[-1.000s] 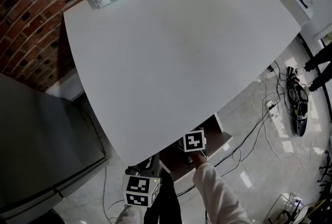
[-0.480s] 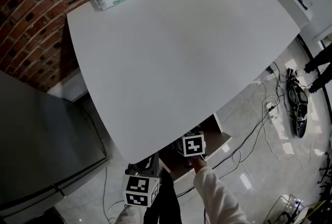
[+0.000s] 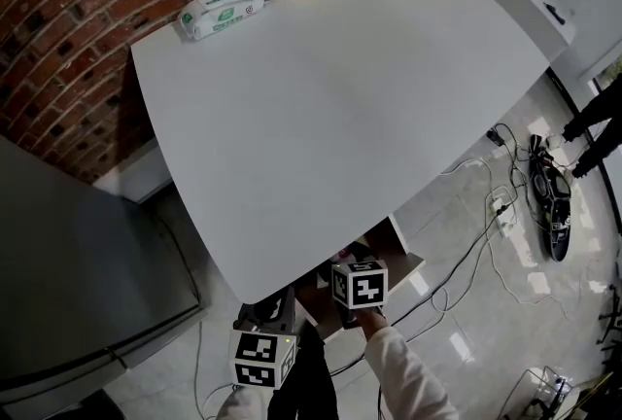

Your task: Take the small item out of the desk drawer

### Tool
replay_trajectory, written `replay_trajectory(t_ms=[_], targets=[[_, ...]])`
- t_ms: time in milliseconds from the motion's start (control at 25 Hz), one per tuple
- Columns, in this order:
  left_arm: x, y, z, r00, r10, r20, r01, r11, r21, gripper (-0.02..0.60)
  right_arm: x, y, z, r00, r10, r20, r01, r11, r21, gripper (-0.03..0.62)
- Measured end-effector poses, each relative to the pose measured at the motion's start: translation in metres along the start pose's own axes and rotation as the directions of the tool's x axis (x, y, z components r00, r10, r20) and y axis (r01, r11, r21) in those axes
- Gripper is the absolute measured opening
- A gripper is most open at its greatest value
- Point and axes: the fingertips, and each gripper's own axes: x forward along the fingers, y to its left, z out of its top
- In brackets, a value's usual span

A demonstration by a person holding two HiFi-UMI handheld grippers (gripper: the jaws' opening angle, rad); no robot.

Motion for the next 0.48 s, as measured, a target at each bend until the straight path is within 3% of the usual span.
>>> replay_trajectory(t_ms=[480], targets=[[-0.024,-0.013,0.031,0.999,-0.026,0.021,0.025,0.999,0.037,0.015,-0.087,0.02,0.033,0.988,0.035,0.152,-0.044,0.997,0.056,0.397]])
